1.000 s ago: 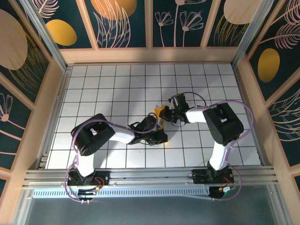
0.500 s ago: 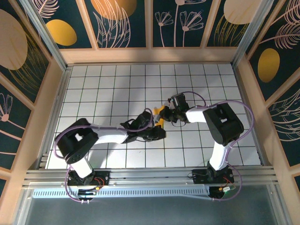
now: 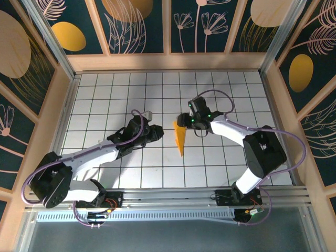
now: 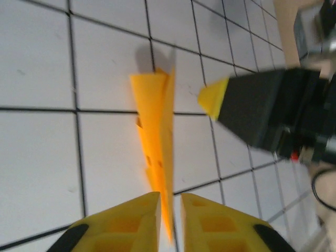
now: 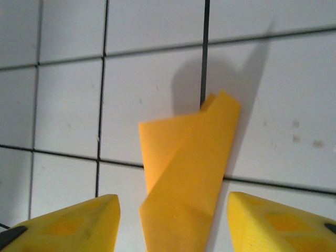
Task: Fold a paper plane with a square sheet of paper (fold left side to right side)
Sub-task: Turn over the paper plane at the center of the table.
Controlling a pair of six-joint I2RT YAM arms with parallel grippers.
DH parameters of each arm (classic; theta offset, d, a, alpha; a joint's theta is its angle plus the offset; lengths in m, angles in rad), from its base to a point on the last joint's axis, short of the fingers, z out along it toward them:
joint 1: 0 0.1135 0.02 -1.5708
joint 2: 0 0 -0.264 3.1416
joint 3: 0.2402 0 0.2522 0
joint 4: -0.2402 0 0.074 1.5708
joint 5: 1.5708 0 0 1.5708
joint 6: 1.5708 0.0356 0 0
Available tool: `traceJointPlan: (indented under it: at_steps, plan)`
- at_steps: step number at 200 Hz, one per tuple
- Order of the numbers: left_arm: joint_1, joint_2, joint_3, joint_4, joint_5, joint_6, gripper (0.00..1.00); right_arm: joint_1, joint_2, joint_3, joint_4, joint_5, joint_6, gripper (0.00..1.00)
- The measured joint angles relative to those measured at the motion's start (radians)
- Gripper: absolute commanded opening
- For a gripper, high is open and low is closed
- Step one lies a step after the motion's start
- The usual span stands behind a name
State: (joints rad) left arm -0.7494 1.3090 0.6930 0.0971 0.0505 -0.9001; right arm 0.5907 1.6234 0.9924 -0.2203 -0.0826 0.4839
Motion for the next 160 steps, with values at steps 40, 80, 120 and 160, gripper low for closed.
traceJointPlan:
  at_steps: [40, 80, 120, 160]
  plan:
    - [0.003, -0.091, -0.02, -0.058, -0.175, 0.019, 0.24, 0.113, 0.048, 0.049, -0.11, 0.112, 0.002, 0.62]
    - [0.003, -0.125, -0.036, -0.099, -0.254, 0.026, 0.24, 0.142, 0.14, 0.085, -0.151, 0.175, 0.017, 0.5]
    - [0.003, -0.131, -0.04, -0.122, -0.292, 0.032, 0.26, 0.142, 0.164, 0.088, -0.176, 0.213, 0.024, 0.27]
    - [0.003, -0.132, -0.04, -0.129, -0.312, 0.037, 0.27, 0.142, 0.147, 0.088, -0.192, 0.254, 0.02, 0.05]
